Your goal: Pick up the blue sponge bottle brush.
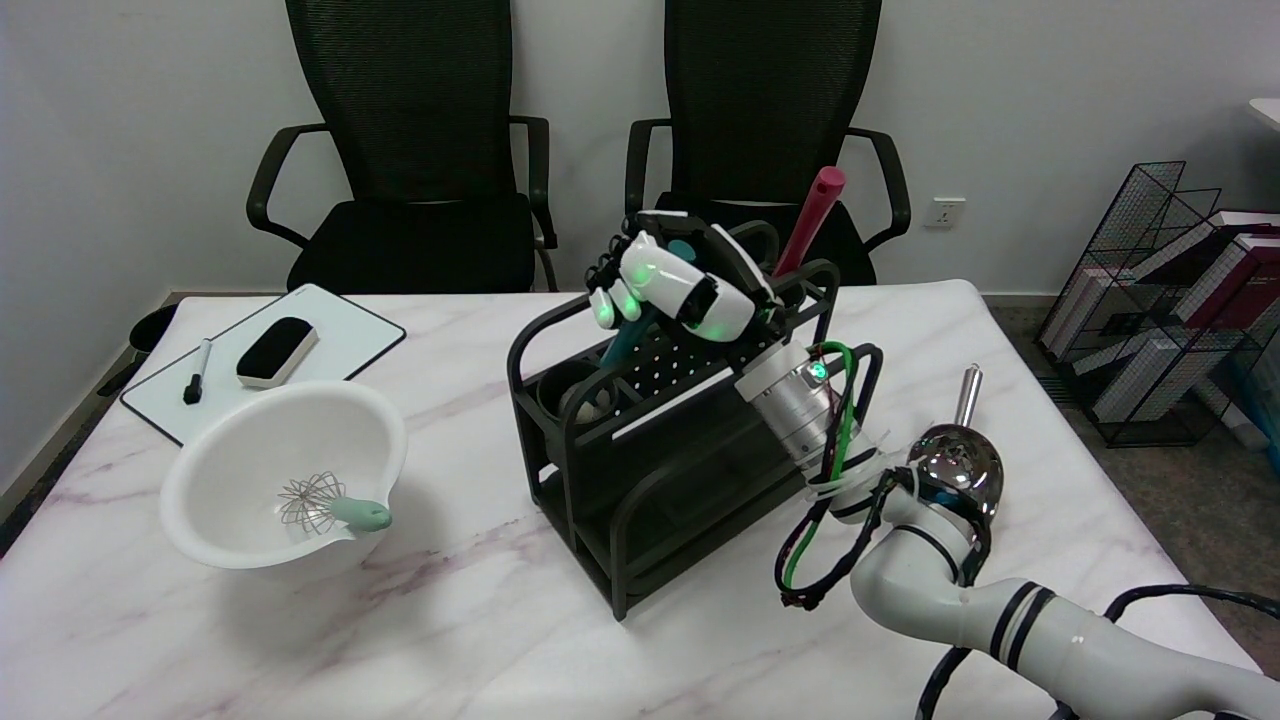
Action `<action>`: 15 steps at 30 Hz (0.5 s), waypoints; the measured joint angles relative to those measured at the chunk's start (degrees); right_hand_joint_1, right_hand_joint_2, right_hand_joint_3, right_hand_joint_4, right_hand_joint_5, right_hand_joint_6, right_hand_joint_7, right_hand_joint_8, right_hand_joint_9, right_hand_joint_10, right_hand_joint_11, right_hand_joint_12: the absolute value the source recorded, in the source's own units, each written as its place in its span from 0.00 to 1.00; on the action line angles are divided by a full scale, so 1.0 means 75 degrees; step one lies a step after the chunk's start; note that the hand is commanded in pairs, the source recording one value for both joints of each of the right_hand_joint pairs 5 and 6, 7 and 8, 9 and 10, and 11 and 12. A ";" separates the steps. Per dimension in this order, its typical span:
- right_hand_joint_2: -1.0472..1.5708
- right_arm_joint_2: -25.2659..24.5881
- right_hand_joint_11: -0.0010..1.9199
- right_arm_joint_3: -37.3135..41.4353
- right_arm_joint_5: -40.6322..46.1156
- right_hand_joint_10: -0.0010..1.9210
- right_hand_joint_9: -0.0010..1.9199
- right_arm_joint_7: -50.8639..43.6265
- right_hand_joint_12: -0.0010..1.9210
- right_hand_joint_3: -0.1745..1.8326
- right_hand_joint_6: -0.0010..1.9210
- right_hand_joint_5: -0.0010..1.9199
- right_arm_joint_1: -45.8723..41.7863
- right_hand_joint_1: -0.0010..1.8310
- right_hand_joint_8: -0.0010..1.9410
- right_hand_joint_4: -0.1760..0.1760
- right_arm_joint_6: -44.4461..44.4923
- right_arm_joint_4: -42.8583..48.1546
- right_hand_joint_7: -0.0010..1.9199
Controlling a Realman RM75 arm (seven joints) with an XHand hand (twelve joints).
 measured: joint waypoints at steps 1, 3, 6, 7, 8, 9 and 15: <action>0.63 0.0000 0.71 0.0000 0.0002 0.78 0.78 -0.0002 0.71 0.54 0.73 0.73 0.0006 0.65 0.77 0.50 -0.0001 -0.0006 0.78; 0.66 0.0001 0.72 0.0000 0.0005 0.79 0.80 -0.0005 0.72 0.53 0.75 0.75 0.0021 0.66 0.80 0.50 -0.0004 -0.0020 0.81; 0.79 0.0002 0.76 0.0000 0.0007 0.86 0.86 -0.0008 0.76 0.45 0.89 0.89 0.0042 0.66 0.88 0.50 -0.0009 -0.0035 0.89; 0.85 0.0003 0.78 0.0000 0.0008 0.87 0.87 -0.0008 0.78 0.43 0.93 0.93 0.0047 0.65 0.91 0.50 -0.0011 -0.0042 0.91; 0.90 0.0003 0.80 0.0000 0.0010 0.89 0.89 -0.0008 0.80 0.40 0.97 0.97 0.0051 0.63 0.92 0.50 -0.0014 -0.0050 0.94; 0.96 0.0003 0.83 0.0000 0.0012 0.91 0.91 -0.0008 0.82 0.35 0.99 0.99 0.0057 0.60 0.95 0.50 -0.0016 -0.0056 0.96; 1.00 0.0006 0.89 0.0005 0.0021 0.96 0.96 -0.0006 0.89 0.28 1.00 1.00 0.0090 0.60 0.99 0.50 -0.0036 -0.0077 1.00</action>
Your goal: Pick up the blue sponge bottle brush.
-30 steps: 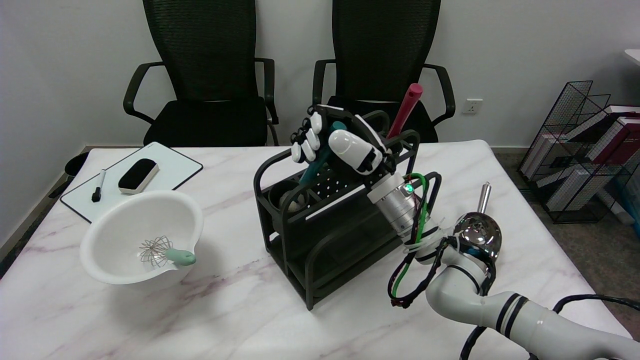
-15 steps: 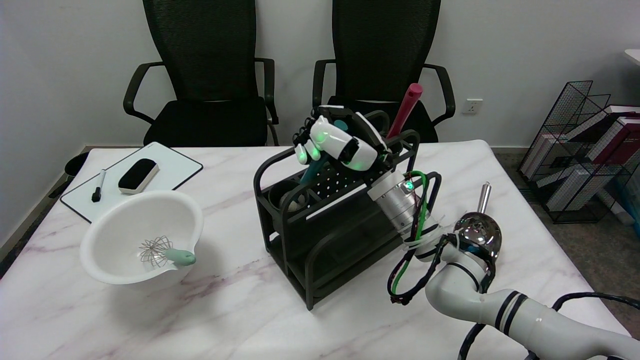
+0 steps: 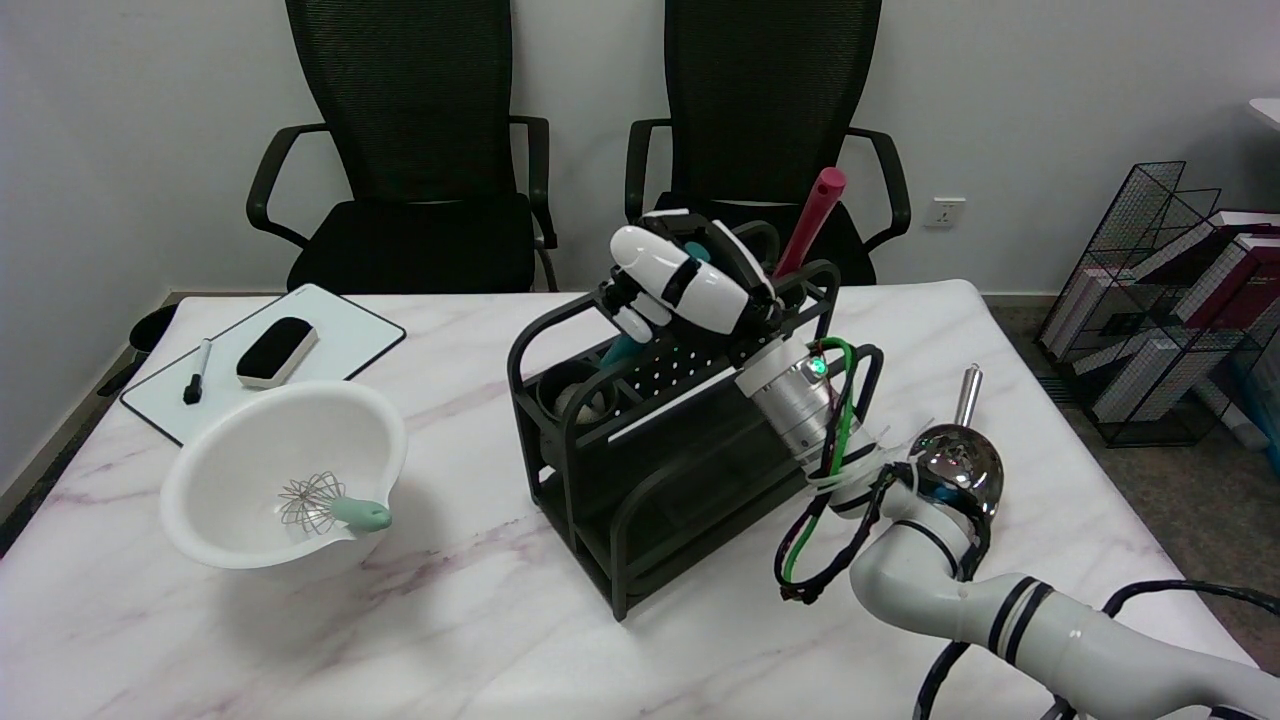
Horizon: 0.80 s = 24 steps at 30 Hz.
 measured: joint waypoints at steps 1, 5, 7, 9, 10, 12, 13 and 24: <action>1.00 0.0000 0.90 0.0000 0.0001 0.96 0.96 0.0001 0.90 0.28 1.00 1.00 0.0005 0.60 0.99 0.50 -0.0003 -0.0002 1.00; 1.00 0.0000 0.90 0.0000 0.0004 0.96 0.96 0.0005 0.90 0.27 1.00 1.00 0.0031 0.60 0.99 0.50 -0.0021 -0.0009 1.00; 1.00 0.0000 0.90 0.0000 0.0006 0.97 0.97 0.0006 0.90 0.27 1.00 1.00 0.0042 0.60 0.99 0.50 -0.0024 -0.0009 1.00; 1.00 0.0000 0.90 0.0000 0.0008 0.97 0.97 0.0006 0.90 0.27 1.00 1.00 0.0048 0.60 0.99 0.50 -0.0025 -0.0008 1.00; 1.00 0.0002 0.90 0.0000 0.0009 0.97 0.97 0.0007 0.90 0.27 1.00 1.00 0.0051 0.60 0.99 0.50 -0.0025 -0.0003 1.00; 1.00 0.0004 0.90 0.0000 0.0010 0.97 0.97 0.0008 0.90 0.27 1.00 1.00 0.0059 0.59 0.99 0.50 -0.0025 0.0023 1.00; 1.00 0.0005 0.91 0.0000 0.0011 0.97 0.97 0.0008 0.90 0.27 1.00 1.00 0.0063 0.59 0.99 0.50 -0.0025 0.0031 1.00; 1.00 0.0013 0.93 0.0009 0.0020 0.99 0.99 0.0101 0.93 0.26 1.00 1.00 0.0088 0.59 0.99 0.50 -0.0196 0.0419 1.00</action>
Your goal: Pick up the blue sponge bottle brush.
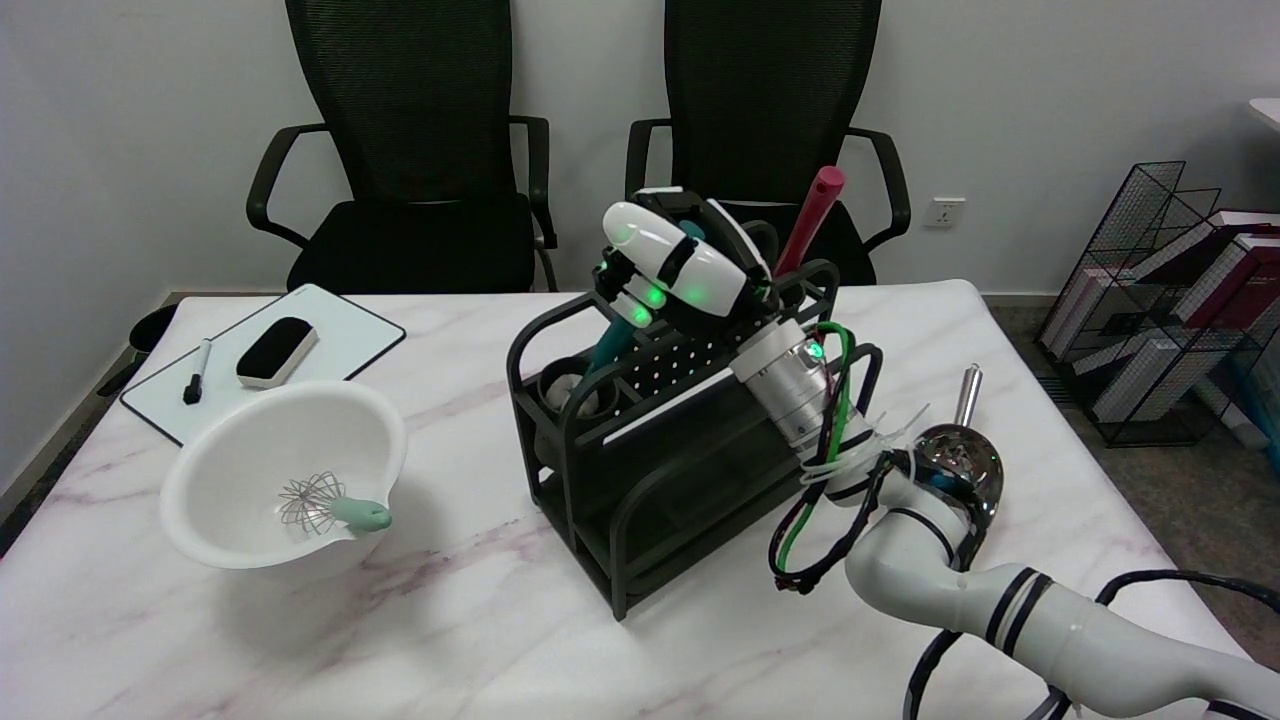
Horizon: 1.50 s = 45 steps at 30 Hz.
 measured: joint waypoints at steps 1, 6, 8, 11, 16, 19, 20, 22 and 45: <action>1.00 0.0001 0.93 0.0001 0.0000 1.00 1.00 0.0010 0.93 0.26 1.00 1.00 0.0003 0.60 0.99 0.50 -0.0058 0.0042 1.00; 1.00 0.0010 0.96 0.0005 -0.0031 1.00 1.00 0.0059 0.96 0.26 1.00 1.00 0.0044 0.61 0.99 0.50 -0.0475 0.0230 1.00; 1.00 0.0015 0.98 0.0004 -0.0086 1.00 1.00 0.0076 0.98 0.26 1.00 1.00 0.0081 0.61 0.99 0.50 -0.0678 0.0290 1.00; 1.00 0.0027 0.99 -0.0004 -0.0227 1.00 1.00 0.0097 0.99 0.25 1.00 1.00 0.0164 0.61 0.99 0.50 -0.0973 0.0363 1.00; 1.00 0.0069 0.99 -0.0026 -0.0605 1.00 1.00 0.0129 0.99 0.25 1.00 1.00 0.0382 0.61 0.99 0.50 -0.1459 0.0523 1.00; 1.00 0.0121 1.00 -0.0036 -0.0788 1.00 1.00 0.0156 1.00 0.25 1.00 1.00 0.0493 0.60 0.99 0.50 -0.1725 0.0663 1.00; 1.00 0.0147 1.00 -0.0038 -0.0859 1.00 1.00 0.0166 1.00 0.25 1.00 1.00 0.0535 0.60 0.99 0.50 -0.1848 0.0731 1.00; 1.00 0.0206 1.00 -0.0039 -0.0986 1.00 1.00 0.0185 1.00 0.25 1.00 1.00 0.0602 0.60 0.99 0.50 -0.2059 0.0872 1.00; 1.00 0.1053 1.00 0.0441 -0.1477 1.00 1.00 0.0316 1.00 0.24 1.00 1.00 0.0557 0.60 0.99 0.50 -0.3172 0.2195 1.00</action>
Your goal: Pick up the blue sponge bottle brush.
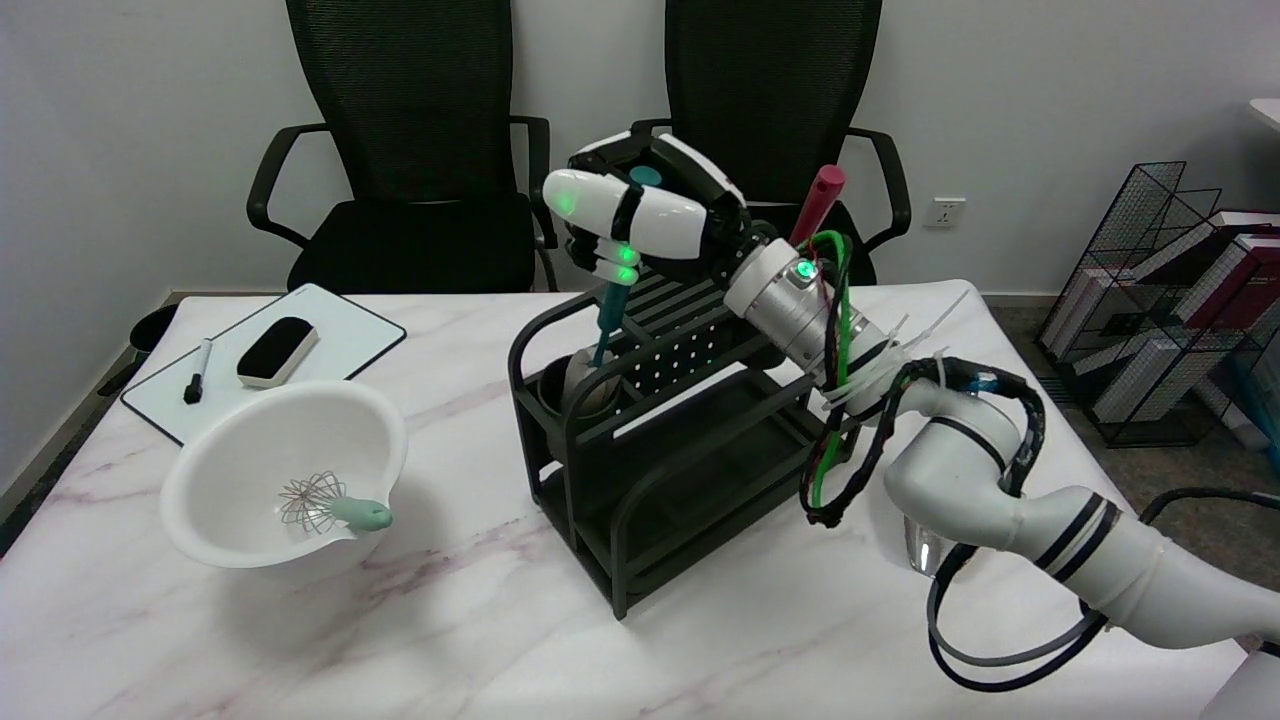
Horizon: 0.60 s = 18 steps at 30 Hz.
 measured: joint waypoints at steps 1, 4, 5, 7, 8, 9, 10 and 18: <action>1.00 0.0028 1.00 0.0055 -0.0013 1.00 1.00 0.0003 1.00 0.24 1.00 1.00 -0.0025 0.60 0.99 0.50 -0.0020 0.0058 1.00; 1.00 0.0103 1.00 0.0215 -0.0025 1.00 1.00 0.0008 1.00 0.24 1.00 1.00 -0.0099 0.60 0.99 0.50 -0.0065 0.0223 1.00; 1.00 0.0130 1.00 0.0277 -0.0027 1.00 1.00 0.0010 1.00 0.24 1.00 1.00 -0.0128 0.60 0.99 0.50 -0.0080 0.0278 1.00; 1.00 0.0183 1.00 0.0430 -0.0031 1.00 1.00 0.0014 1.00 0.24 1.00 1.00 -0.0191 0.60 0.99 0.50 -0.0112 0.0418 1.00; 1.00 0.0197 1.00 0.0476 -0.0031 1.00 1.00 0.0015 1.00 0.24 1.00 1.00 -0.0214 0.60 0.99 0.50 -0.0120 0.0461 1.00; 1.00 0.0216 1.00 0.0552 -0.0026 1.00 1.00 0.0016 1.00 0.24 1.00 1.00 -0.0245 0.60 0.99 0.50 -0.0135 0.0532 1.00; 1.00 0.0236 1.00 0.0627 -0.0014 1.00 1.00 0.0018 1.00 0.24 1.00 1.00 -0.0282 0.59 0.99 0.50 -0.0144 0.0604 1.00; 1.00 0.0331 1.00 0.1020 0.0382 1.00 1.00 0.0004 1.00 0.23 1.00 1.00 -0.0517 0.59 0.99 0.50 -0.0201 0.1073 1.00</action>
